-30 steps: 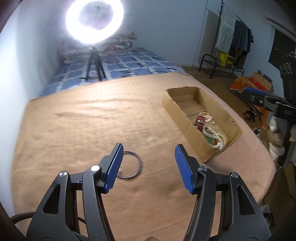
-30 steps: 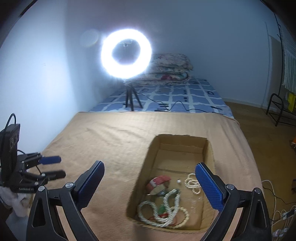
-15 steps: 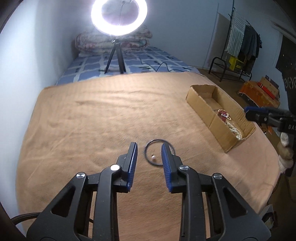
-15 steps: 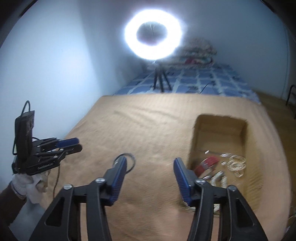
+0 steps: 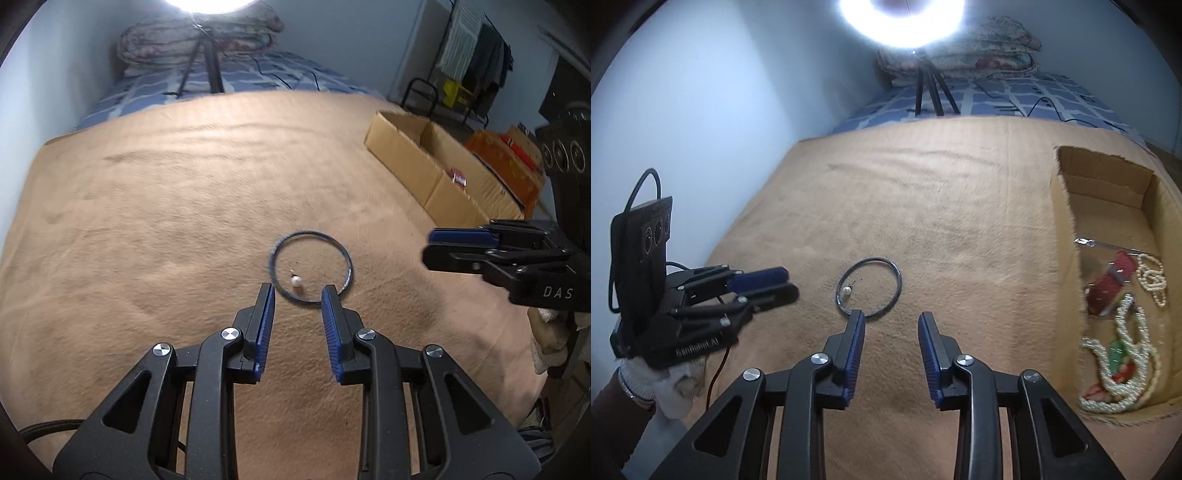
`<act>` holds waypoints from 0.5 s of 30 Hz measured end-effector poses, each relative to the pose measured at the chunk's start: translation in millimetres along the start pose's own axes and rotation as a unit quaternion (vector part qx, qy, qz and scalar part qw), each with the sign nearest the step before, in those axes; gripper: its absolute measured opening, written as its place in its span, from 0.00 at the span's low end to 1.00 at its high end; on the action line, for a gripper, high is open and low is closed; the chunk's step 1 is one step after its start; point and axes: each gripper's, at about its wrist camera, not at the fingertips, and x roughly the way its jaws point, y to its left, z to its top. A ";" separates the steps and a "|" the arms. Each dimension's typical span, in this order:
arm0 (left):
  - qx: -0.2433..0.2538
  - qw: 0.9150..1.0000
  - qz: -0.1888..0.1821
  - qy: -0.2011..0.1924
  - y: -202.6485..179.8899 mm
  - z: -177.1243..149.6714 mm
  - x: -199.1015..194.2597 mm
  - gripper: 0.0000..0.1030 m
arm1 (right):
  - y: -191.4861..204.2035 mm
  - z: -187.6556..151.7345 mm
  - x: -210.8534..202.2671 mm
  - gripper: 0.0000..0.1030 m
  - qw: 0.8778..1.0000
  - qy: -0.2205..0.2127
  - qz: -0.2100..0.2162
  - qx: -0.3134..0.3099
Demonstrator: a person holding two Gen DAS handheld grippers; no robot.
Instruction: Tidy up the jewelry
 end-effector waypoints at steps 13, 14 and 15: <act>0.027 0.999 0.027 0.019 -10.1 5.1 35.6 0.12 | -13.7 3.1 35.2 0.24 0.999 0.019 0.022 0.028; 0.029 0.999 0.030 0.022 -10.4 5.1 37.5 0.12 | -15.4 4.0 37.1 0.24 0.999 0.020 0.026 0.034; 0.031 0.999 0.030 0.023 -10.8 5.3 39.0 0.12 | -17.5 5.1 39.4 0.24 0.998 0.020 0.032 0.042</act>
